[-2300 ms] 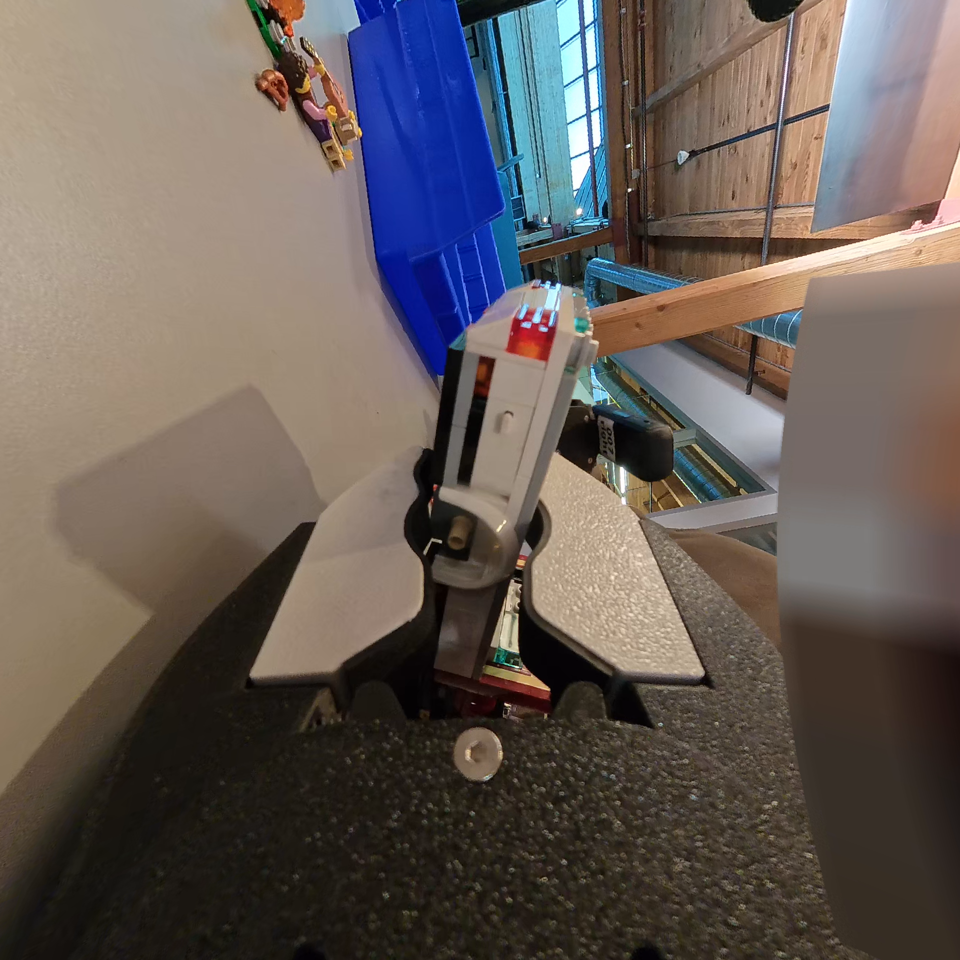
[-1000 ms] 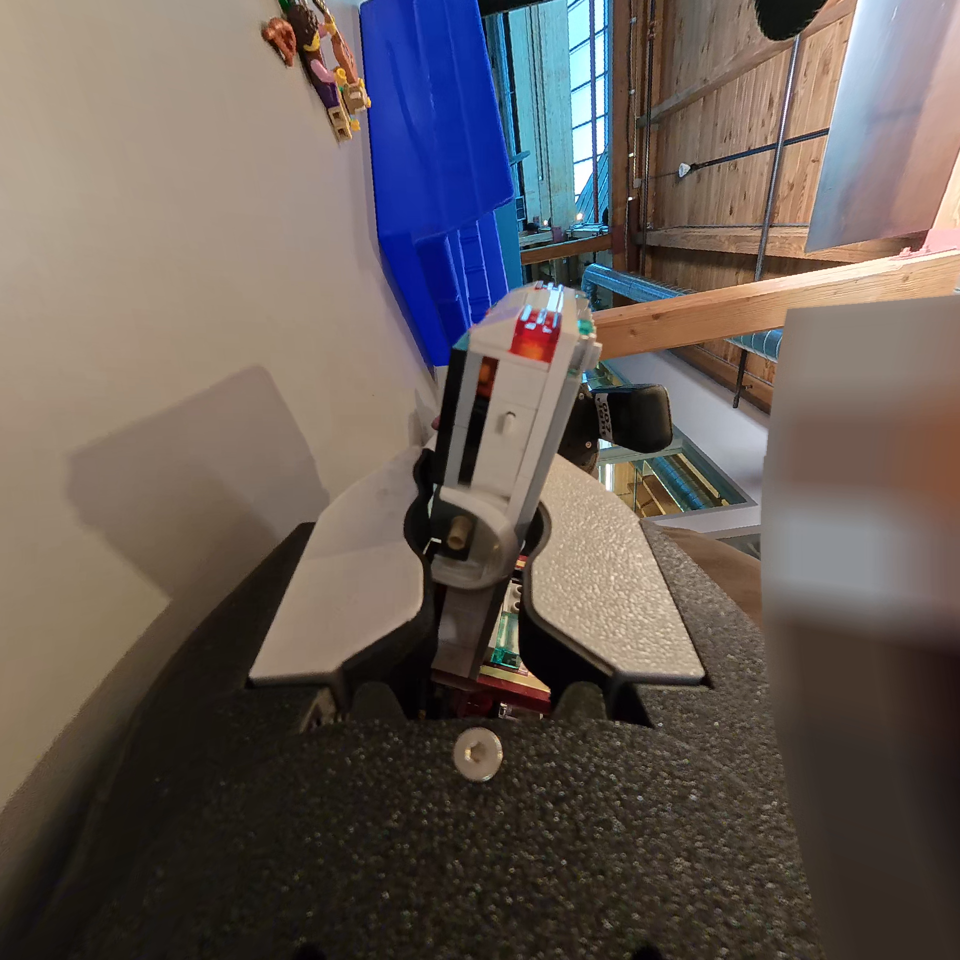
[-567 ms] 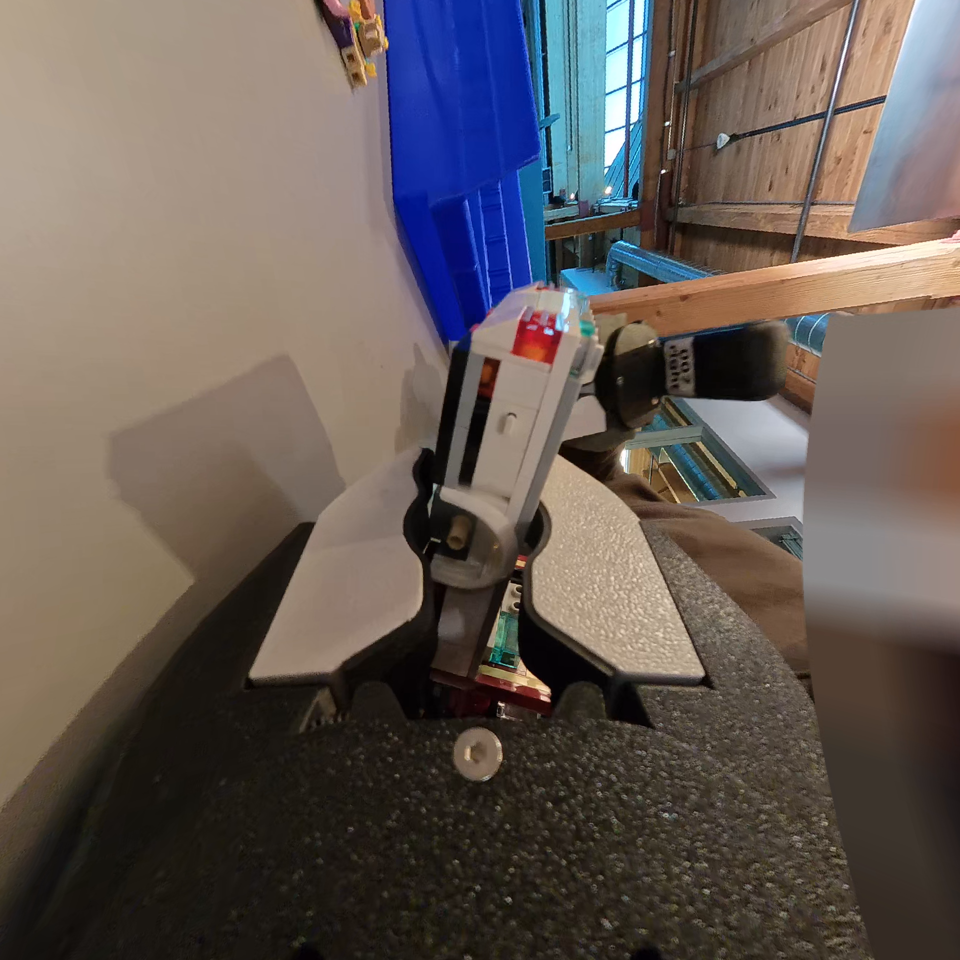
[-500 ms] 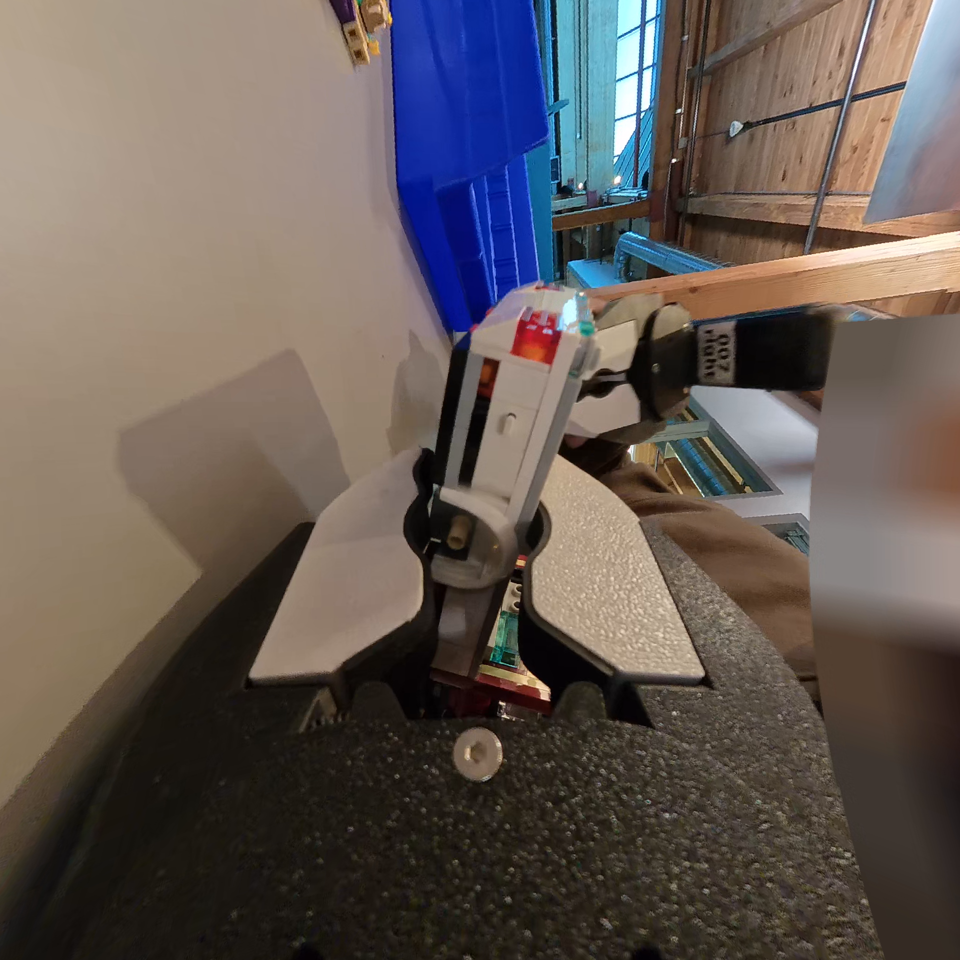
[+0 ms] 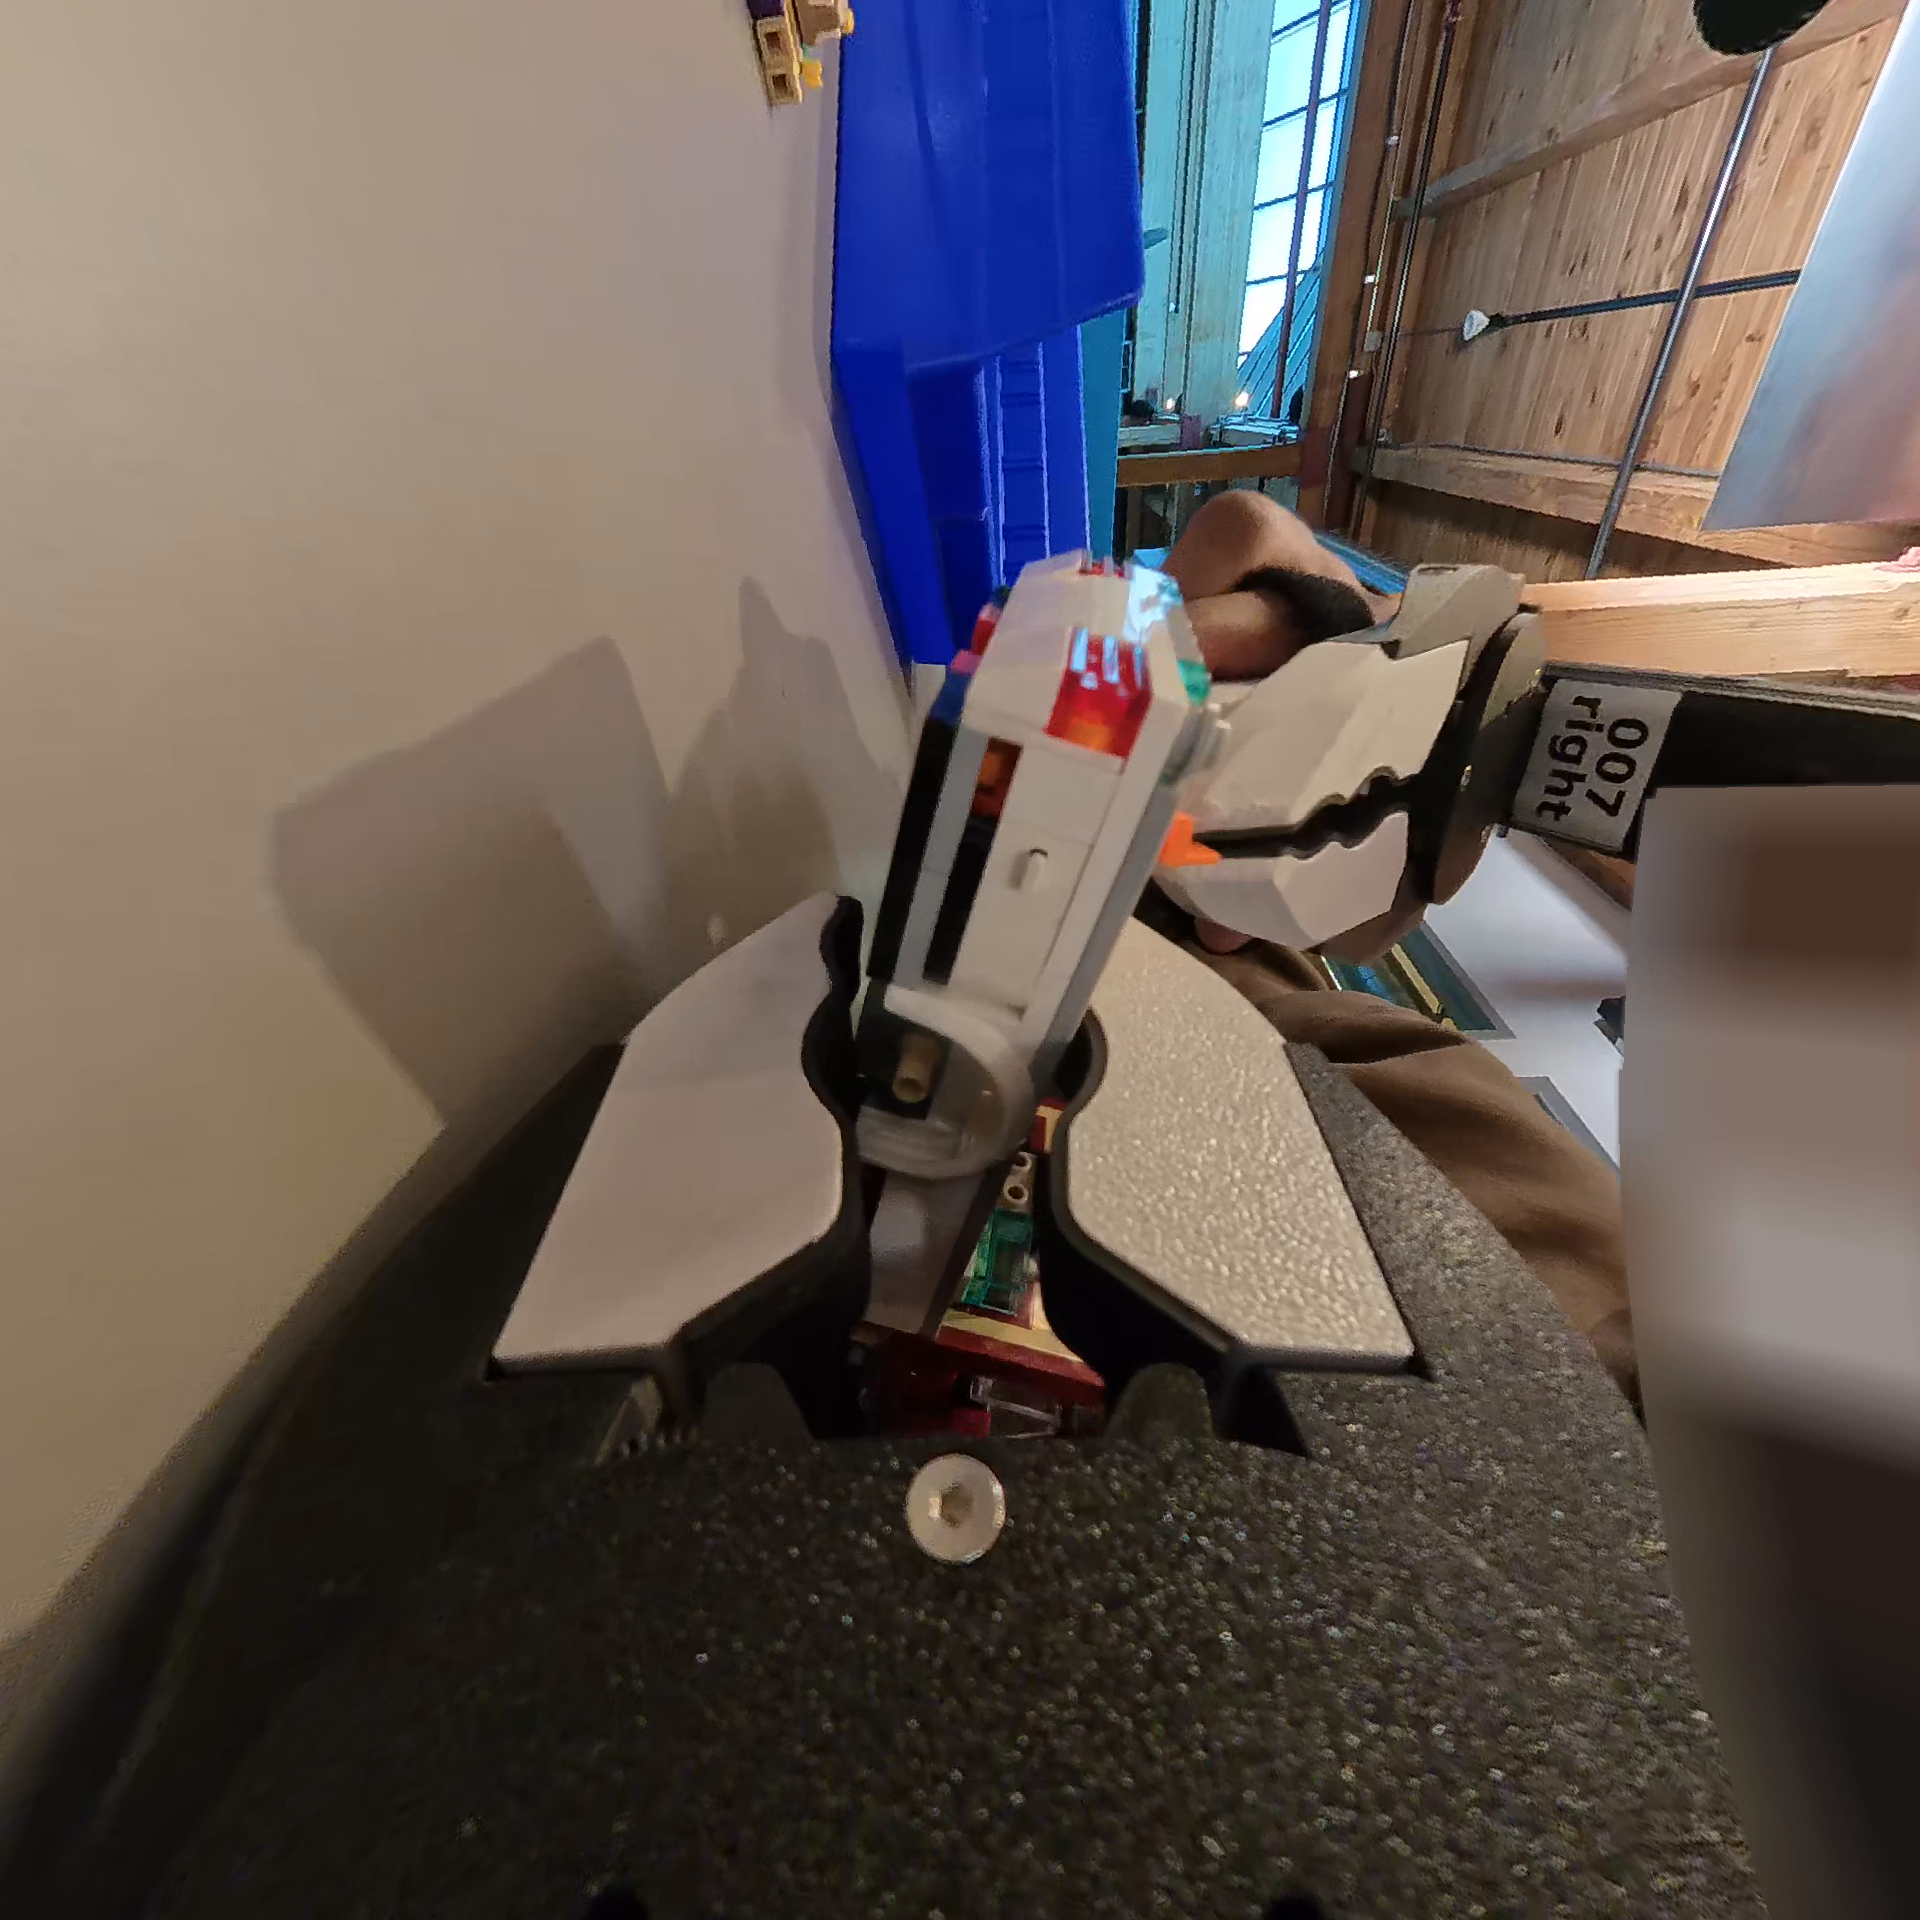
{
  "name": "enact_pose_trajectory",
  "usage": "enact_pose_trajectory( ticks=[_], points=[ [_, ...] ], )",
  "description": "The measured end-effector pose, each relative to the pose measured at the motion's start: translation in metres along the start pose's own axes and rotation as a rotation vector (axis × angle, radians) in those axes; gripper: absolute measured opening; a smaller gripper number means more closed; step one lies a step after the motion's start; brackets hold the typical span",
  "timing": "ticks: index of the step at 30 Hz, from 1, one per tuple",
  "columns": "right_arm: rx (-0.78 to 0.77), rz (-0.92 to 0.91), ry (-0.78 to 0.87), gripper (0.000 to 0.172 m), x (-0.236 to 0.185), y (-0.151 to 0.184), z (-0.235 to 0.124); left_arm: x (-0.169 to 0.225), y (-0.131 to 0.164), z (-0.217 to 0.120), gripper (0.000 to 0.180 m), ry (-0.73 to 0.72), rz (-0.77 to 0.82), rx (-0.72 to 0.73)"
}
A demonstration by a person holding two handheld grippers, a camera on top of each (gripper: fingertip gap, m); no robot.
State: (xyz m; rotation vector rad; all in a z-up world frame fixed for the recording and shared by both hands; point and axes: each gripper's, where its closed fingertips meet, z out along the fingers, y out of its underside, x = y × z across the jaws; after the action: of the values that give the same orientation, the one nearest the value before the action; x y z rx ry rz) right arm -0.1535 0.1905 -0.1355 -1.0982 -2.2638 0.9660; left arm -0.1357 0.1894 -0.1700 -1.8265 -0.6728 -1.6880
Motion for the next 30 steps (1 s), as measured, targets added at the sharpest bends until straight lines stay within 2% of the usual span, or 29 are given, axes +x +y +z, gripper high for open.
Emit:
enact_pose_trajectory(
  ticks=[11,19,25,30],
  points=[
    [-0.032,-0.020,-0.006,0.001,0.008,0.014,0.007,0.002,0.003,0.005,0.038,0.038,-0.042,-0.032],
    [-0.040,-0.075,-0.020,0.001,0.010,0.012,0.002,0.013,-0.003,0.004,0.048,0.149,-0.142,-0.009],
    [-0.019,-0.077,-0.004,0.001,0.016,0.011,0.002,0.015,-0.010,0.003,0.052,0.184,-0.148,0.020],
    [-0.035,-0.150,0.037,0.001,0.018,0.010,0.002,0.016,-0.013,0.003,0.052,0.191,-0.134,0.043]
  ],
)
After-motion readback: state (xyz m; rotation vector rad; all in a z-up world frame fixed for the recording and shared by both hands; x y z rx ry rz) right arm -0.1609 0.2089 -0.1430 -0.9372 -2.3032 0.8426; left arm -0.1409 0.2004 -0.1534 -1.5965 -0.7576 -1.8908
